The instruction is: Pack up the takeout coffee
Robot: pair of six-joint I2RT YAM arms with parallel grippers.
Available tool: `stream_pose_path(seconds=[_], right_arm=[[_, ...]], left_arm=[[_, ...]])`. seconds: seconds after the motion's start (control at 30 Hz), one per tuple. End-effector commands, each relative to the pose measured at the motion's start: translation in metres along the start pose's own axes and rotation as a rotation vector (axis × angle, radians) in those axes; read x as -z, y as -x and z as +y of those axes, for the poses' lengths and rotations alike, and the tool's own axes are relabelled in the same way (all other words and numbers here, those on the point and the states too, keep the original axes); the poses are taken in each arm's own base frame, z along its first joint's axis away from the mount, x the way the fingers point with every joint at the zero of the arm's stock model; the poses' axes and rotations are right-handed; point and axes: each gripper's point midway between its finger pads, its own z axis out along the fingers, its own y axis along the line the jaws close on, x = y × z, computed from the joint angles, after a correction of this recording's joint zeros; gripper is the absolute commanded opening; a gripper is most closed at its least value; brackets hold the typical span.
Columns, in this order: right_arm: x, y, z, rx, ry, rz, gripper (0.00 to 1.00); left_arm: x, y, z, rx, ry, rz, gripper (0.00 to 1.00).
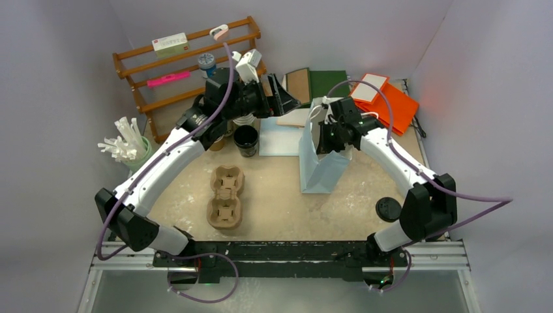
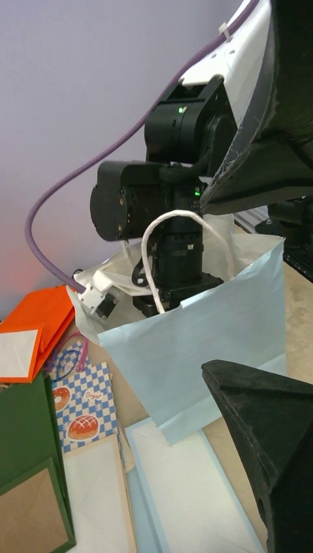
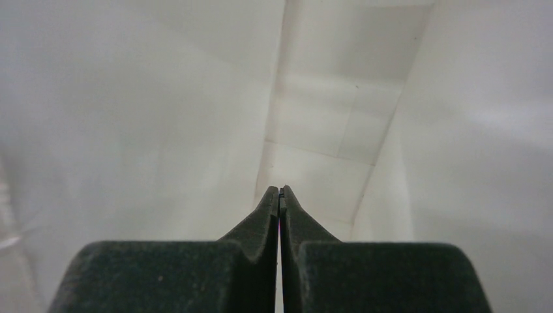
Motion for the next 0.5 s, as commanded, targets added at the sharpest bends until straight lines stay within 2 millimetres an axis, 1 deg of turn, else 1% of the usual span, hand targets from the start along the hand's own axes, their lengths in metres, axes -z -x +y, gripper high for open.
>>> stream_pose_path(seconds=[0.0, 0.13, 0.23, 0.3, 0.33, 0.4, 0.47], right_arm=[[0.033, 0.019, 0.019, 0.05, 0.051, -0.055, 0.0], [0.056, 0.033, 0.024, 0.057, 0.044, -0.103, 0.0], [0.072, 0.041, 0.027, 0.045, 0.036, -0.143, 0.0], [0.083, 0.042, 0.031, 0.035, 0.047, -0.152, 0.02], [0.088, 0.044, 0.033, 0.035, 0.052, -0.163, 0.02], [0.098, 0.048, 0.036, 0.03, 0.061, -0.18, 0.03], [0.108, 0.052, 0.041, 0.03, 0.078, -0.205, 0.03]], left_arm=[[-0.001, 0.025, -0.013, -0.035, -0.07, -0.051, 0.84], [-0.001, 0.032, 0.003, -0.033, -0.008, -0.078, 0.84], [0.004, 0.036, 0.02, -0.049, 0.088, -0.102, 0.9], [0.011, 0.037, 0.036, -0.063, 0.17, -0.115, 0.95], [0.015, 0.038, 0.04, -0.079, 0.192, -0.125, 0.98], [0.024, 0.04, 0.055, -0.09, 0.251, -0.152, 0.98], [0.041, 0.041, 0.072, -0.065, 0.307, -0.199, 0.98]])
